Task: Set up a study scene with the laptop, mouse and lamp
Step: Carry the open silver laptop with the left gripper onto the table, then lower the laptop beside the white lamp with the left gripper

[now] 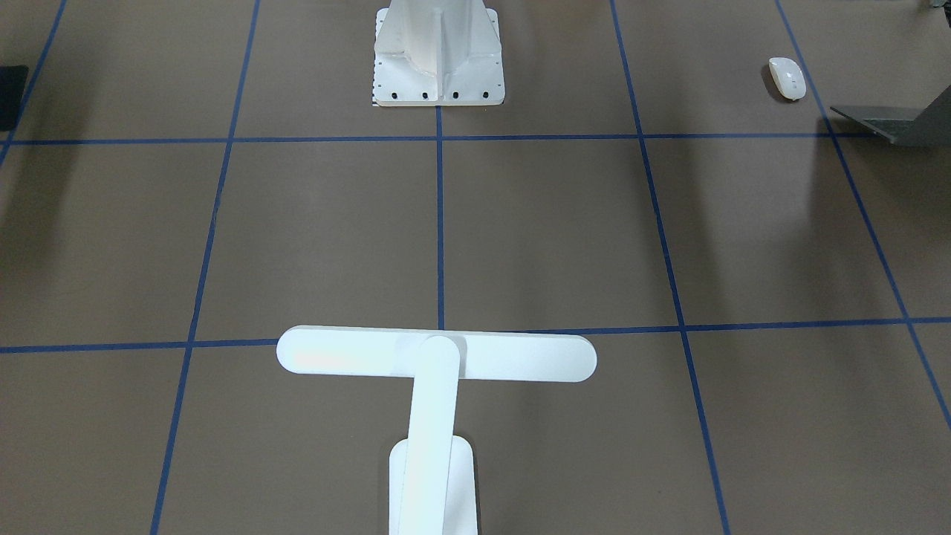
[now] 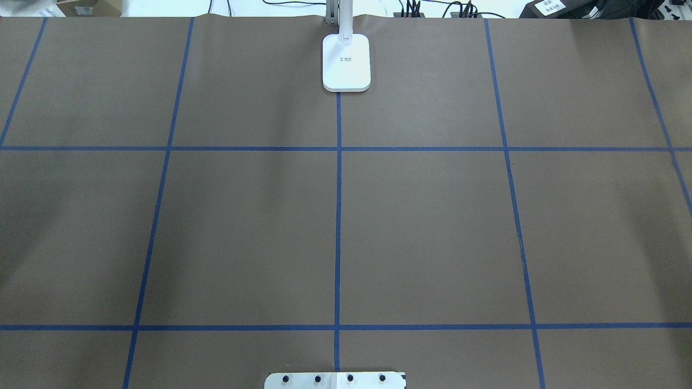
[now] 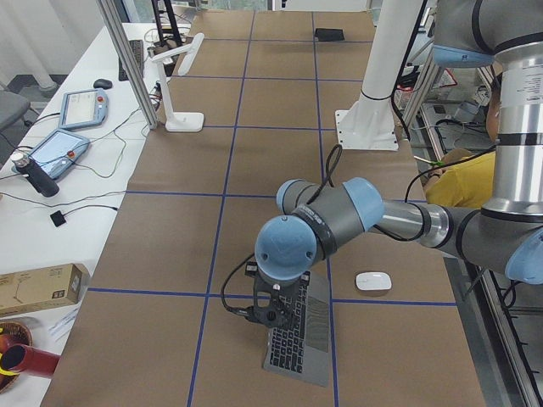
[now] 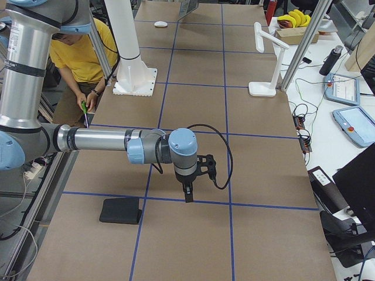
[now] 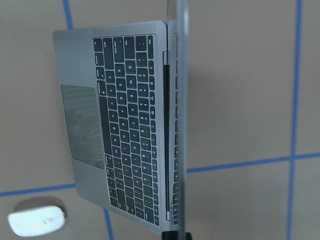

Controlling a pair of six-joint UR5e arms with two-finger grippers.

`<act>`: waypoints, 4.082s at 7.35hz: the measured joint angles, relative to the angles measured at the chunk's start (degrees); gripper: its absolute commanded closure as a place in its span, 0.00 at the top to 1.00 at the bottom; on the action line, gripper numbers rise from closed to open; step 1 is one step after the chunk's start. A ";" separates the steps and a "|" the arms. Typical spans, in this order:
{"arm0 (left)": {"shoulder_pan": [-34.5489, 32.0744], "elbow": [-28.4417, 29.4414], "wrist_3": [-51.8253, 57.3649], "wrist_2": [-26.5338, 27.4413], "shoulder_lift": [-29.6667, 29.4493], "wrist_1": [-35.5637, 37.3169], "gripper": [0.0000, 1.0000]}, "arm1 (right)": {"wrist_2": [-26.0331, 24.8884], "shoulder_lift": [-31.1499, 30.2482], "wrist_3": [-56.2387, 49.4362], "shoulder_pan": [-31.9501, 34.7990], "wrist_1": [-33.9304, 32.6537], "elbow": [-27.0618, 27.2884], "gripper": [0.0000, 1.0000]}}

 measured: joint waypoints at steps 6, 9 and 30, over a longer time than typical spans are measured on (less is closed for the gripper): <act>17.91 -3.70 -30.01 -8.84 -19.96 -1.25 0.00 | 0.09 0.00 0.18 0.00 -0.10 -0.21 1.00; 29.62 -3.15 -52.41 -9.47 -25.76 -13.15 0.00 | 0.09 0.00 0.19 0.00 -0.10 -0.49 1.00; 56.50 31.17 -93.97 11.07 -50.45 -50.14 0.99 | 0.18 0.08 0.44 -0.26 -0.09 -0.60 1.00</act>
